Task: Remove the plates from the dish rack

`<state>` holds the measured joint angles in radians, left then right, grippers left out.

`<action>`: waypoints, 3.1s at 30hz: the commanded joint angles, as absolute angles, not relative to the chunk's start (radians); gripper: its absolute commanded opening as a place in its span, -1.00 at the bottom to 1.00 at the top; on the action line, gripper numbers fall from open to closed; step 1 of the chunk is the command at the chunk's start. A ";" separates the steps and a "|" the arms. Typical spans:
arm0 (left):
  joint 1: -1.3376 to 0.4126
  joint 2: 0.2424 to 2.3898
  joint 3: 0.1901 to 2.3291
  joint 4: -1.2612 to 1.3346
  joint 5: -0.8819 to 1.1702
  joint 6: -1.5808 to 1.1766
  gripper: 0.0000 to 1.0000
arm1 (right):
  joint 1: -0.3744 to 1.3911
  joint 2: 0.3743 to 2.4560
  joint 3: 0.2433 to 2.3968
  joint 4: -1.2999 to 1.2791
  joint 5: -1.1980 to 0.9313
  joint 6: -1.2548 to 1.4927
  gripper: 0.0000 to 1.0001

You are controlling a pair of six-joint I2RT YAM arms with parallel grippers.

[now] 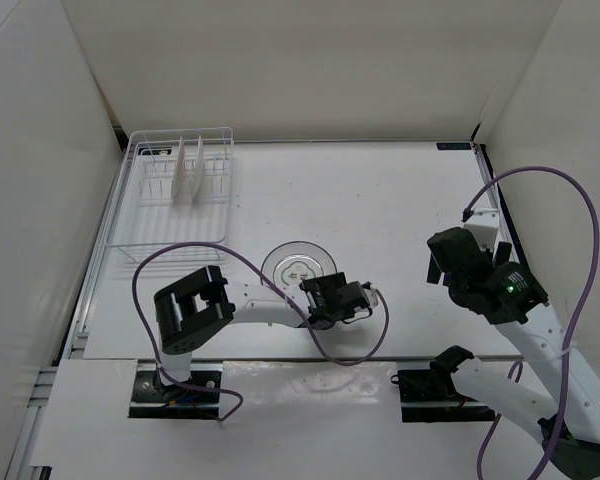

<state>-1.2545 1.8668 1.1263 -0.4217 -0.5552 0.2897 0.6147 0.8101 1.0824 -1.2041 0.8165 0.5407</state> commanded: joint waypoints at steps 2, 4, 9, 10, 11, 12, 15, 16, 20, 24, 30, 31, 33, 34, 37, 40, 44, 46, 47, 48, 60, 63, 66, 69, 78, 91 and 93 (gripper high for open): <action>-1.261 1.862 1.160 -0.469 -0.512 0.227 0.56 | 0.612 0.799 1.098 -1.198 0.854 0.538 0.81; -1.259 1.858 1.173 -0.492 -0.514 0.225 0.73 | 0.611 0.798 1.103 -1.198 0.854 0.535 0.81; -1.240 1.793 1.244 -0.622 -0.456 0.213 1.00 | 0.612 0.811 1.132 -1.178 0.848 0.509 0.81; -1.229 1.758 1.270 -0.641 -0.395 0.207 1.00 | 0.611 0.815 1.137 -1.174 0.850 0.508 0.81; -1.220 1.738 1.296 -0.656 -0.368 0.207 1.00 | 0.612 0.818 1.141 -1.164 0.847 0.499 0.81; -1.198 1.667 1.319 -0.705 -0.342 0.203 1.00 | 0.612 0.818 1.143 -1.161 0.848 0.496 0.81; -1.038 1.526 1.377 -0.762 -0.155 0.155 1.00 | 0.612 0.822 1.144 -1.140 0.828 0.480 0.81; -1.004 1.499 1.390 -0.776 -0.070 0.143 1.00 | 0.611 0.827 1.141 -1.132 0.818 0.471 0.81; -0.792 1.408 1.540 -0.860 0.005 0.097 1.00 | 0.611 0.854 1.124 -1.124 0.759 0.465 0.81; -0.435 1.413 1.624 -0.796 0.063 0.008 0.66 | 0.609 0.867 1.104 -1.091 0.704 0.439 0.81; -0.195 1.592 1.755 -0.710 0.069 -0.011 0.33 | 0.609 0.937 1.132 -1.078 0.601 0.388 0.81; -0.181 1.633 1.772 -0.701 0.072 -0.014 0.28 | 0.611 0.942 1.138 -1.083 0.592 0.374 0.81; -0.106 1.689 1.793 -0.646 0.147 -0.060 0.25 | 0.612 0.963 1.144 -1.081 0.578 0.368 0.81; -0.088 1.704 1.790 -0.628 0.167 -0.072 0.25 | 0.611 0.966 1.143 -1.083 0.568 0.356 0.81; -0.045 1.798 1.868 -0.609 0.207 -0.092 0.23 | 0.611 0.973 1.138 -1.077 0.569 0.350 0.81; -0.029 1.842 1.902 -0.588 0.201 -0.098 0.28 | 0.612 0.977 1.137 -1.072 0.572 0.345 0.81; -0.018 1.928 1.956 -0.600 0.210 -0.086 0.37 | 0.612 0.985 1.137 -1.071 0.574 0.345 0.81; -0.018 1.957 1.974 -0.609 0.213 -0.081 0.37 | 0.611 0.992 1.141 -1.074 0.572 0.345 0.81; -0.018 1.974 1.974 -0.606 0.216 -0.081 0.37 | 0.612 0.992 1.143 -1.072 0.574 0.348 0.81; -0.018 1.988 1.974 -0.607 0.213 -0.080 0.37 | 0.612 0.996 1.144 -1.072 0.577 0.347 0.81; -0.012 2.103 2.011 -0.615 0.179 -0.040 0.31 | 0.611 0.988 1.170 -1.126 0.601 0.376 0.81; -0.012 2.105 1.997 -0.612 0.180 -0.032 0.28 | 0.612 0.997 1.181 -1.129 0.583 0.385 0.81; -0.012 2.105 1.980 -0.609 0.180 -0.020 -0.06 | 0.612 1.018 1.196 -1.134 0.574 0.387 0.81; -0.012 2.102 1.974 -0.604 0.183 -0.012 -0.47 | 0.612 1.026 1.213 -1.138 0.568 0.391 0.81; -0.012 2.026 1.986 -0.607 0.179 0.031 -0.99 | 0.614 1.016 1.224 -1.147 0.558 0.400 0.81; -0.102 1.781 2.028 -0.701 0.161 0.165 -0.99 | 0.612 0.967 1.241 -1.152 0.548 0.413 0.81; -0.147 1.718 2.042 -0.762 0.150 0.195 -0.99 | 0.612 0.957 1.235 -1.152 0.569 0.429 0.81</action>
<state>-0.0765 1.8690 1.9751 -0.7132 0.1436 0.1169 0.6147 0.9867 1.2049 -1.1500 0.5430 0.4000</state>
